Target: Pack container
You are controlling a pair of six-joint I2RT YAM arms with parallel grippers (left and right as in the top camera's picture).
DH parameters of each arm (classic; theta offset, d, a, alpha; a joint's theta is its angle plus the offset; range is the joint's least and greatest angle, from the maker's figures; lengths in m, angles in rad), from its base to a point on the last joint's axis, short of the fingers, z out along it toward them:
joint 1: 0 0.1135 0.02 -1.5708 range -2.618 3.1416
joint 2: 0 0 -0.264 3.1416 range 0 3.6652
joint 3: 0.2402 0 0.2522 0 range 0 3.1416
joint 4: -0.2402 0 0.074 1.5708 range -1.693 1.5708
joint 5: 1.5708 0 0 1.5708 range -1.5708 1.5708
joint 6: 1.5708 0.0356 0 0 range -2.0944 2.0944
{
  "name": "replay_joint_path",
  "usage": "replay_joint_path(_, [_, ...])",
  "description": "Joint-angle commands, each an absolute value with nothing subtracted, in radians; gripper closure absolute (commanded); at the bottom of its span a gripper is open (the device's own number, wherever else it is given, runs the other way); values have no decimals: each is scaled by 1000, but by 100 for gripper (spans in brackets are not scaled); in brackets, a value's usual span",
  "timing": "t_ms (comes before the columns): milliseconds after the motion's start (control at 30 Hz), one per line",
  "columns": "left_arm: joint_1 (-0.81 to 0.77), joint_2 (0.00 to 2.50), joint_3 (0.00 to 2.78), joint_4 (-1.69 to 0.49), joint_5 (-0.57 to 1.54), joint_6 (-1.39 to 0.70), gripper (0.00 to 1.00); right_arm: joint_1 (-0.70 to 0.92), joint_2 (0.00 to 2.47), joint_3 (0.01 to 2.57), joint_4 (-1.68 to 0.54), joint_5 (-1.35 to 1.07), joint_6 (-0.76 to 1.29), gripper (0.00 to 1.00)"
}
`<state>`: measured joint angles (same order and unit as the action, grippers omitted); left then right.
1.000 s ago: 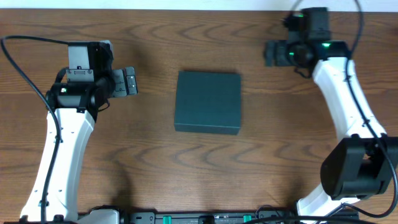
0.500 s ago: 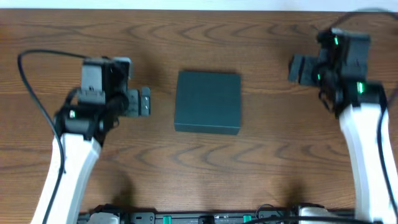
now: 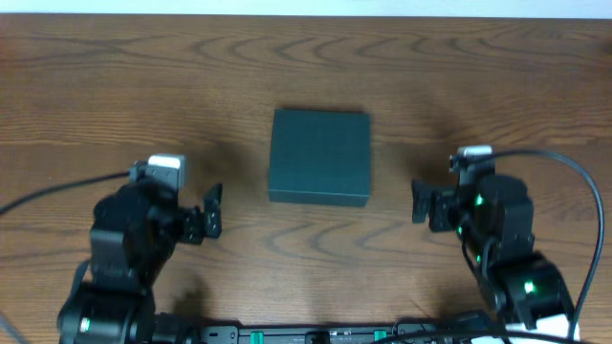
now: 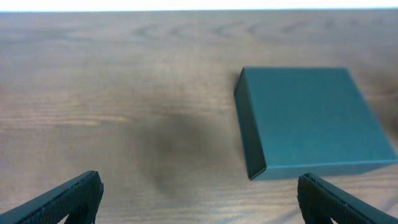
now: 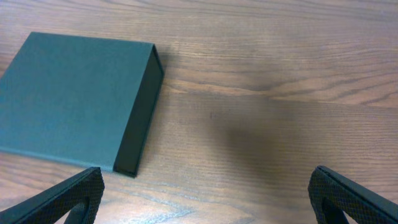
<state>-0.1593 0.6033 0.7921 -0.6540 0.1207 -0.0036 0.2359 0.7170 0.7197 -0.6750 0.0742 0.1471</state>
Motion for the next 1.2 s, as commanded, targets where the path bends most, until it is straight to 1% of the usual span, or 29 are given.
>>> replay_joint_path(0, [-163, 561, 764, -654, 119, -16, 1, 278, 669, 685, -674, 154, 190, 1])
replay_joint_path(767, [-163, 561, 762, -657, 119, -16, 1, 276, 665, 679, -700, 150, 190, 1])
replay_joint_path(833, [-163, 561, 762, -657, 119, -16, 1, 254, 664, 679, -707, 165, 160, 1])
replay_joint_path(900, [-163, 561, 762, -657, 119, -16, 2, 211, 629, 676, -737, 158, 141, 1])
replay_joint_path(1000, [-163, 561, 762, -657, 119, -16, 1, 161, 527, 648, -777, 57, 100, 1])
replay_joint_path(1067, [-163, 561, 762, -657, 119, -16, 1, 151, 438, 611, -781, 2, 51, 1])
replay_joint_path(1167, [-163, 561, 762, -657, 119, -16, 1, 130, 271, 520, -757, -8, 27, 1])
